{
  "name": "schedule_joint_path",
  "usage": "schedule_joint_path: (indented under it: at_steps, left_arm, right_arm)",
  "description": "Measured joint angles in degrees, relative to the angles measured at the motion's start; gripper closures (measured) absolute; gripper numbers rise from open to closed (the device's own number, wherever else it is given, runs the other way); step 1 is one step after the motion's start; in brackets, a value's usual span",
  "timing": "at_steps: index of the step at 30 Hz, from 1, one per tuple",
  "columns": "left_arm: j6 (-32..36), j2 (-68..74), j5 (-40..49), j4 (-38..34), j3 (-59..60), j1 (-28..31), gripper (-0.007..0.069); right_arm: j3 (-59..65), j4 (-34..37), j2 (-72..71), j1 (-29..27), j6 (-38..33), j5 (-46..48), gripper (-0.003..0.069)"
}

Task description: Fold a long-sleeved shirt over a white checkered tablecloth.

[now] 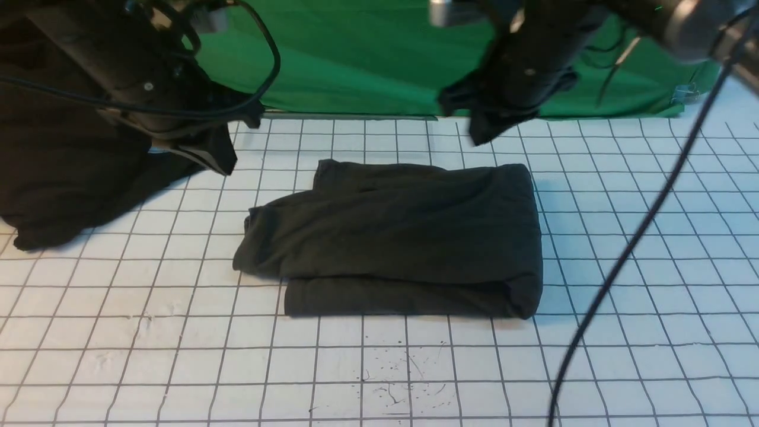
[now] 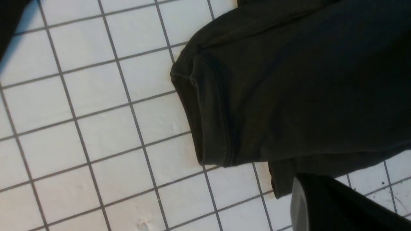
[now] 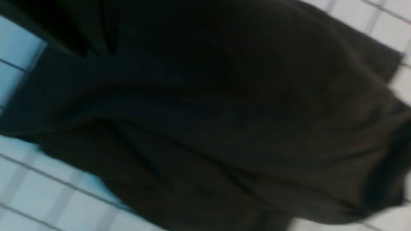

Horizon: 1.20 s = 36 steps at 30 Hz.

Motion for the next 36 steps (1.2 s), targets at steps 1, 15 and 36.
schedule_joint_path:
  at_steps: [1,15,36]
  left_arm:
    - [0.0,1.1,-1.1,-0.1,0.0,0.0,0.0628]
    - [0.0,13.6,-17.1,-0.1,0.0,0.0,0.0375]
    - [2.9,17.6,-20.1,-3.8,0.1,0.0,0.0596]
  right_arm:
    - [1.3,-0.7,-0.8,-1.0,0.0,0.3,0.0646]
    - [8.7,-0.5,-3.8,-2.1,-5.4,1.1,0.0664]
    - [8.7,-0.5,-3.8,-2.1,-5.8,-0.6,0.0661]
